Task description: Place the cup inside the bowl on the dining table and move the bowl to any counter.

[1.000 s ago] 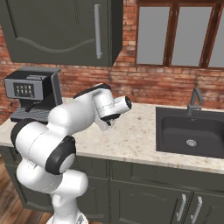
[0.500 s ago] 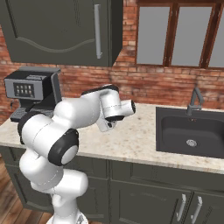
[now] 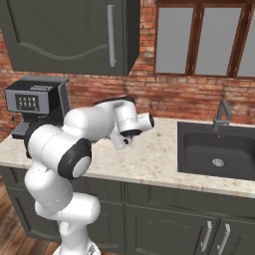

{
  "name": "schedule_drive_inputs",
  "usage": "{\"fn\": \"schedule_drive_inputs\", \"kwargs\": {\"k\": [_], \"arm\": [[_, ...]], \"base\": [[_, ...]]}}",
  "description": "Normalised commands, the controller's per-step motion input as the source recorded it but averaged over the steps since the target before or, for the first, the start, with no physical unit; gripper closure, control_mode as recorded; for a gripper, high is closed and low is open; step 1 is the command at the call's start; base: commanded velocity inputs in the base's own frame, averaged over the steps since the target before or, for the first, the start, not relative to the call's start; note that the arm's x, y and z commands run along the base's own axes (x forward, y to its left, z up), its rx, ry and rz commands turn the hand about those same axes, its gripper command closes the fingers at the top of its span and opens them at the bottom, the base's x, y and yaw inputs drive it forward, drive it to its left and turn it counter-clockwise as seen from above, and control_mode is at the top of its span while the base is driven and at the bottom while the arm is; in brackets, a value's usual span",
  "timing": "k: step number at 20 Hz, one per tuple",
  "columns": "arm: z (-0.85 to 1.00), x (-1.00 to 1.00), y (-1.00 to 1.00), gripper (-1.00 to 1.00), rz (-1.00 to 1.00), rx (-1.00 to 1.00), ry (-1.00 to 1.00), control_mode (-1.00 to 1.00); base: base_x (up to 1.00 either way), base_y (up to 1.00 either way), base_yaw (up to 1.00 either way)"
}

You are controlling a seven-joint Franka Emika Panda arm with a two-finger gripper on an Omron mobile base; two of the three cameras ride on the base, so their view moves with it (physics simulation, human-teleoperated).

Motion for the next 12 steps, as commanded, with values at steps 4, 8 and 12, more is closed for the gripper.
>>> {"fn": "schedule_drive_inputs", "kwargs": {"k": [4, 8, 12], "arm": [[-0.01, 0.17, 0.04, 1.00, 0.00, -0.05, 0.00, -1.00], [-0.05, 0.12, 0.07, 1.00, 0.00, -0.06, 0.00, -1.00], [-0.13, 0.06, 0.06, 1.00, 0.00, -0.04, 0.00, -1.00]], "base": [[0.00, 0.00, 0.00], [0.00, 0.00, 0.00], [0.00, 0.00, 0.00]]}}
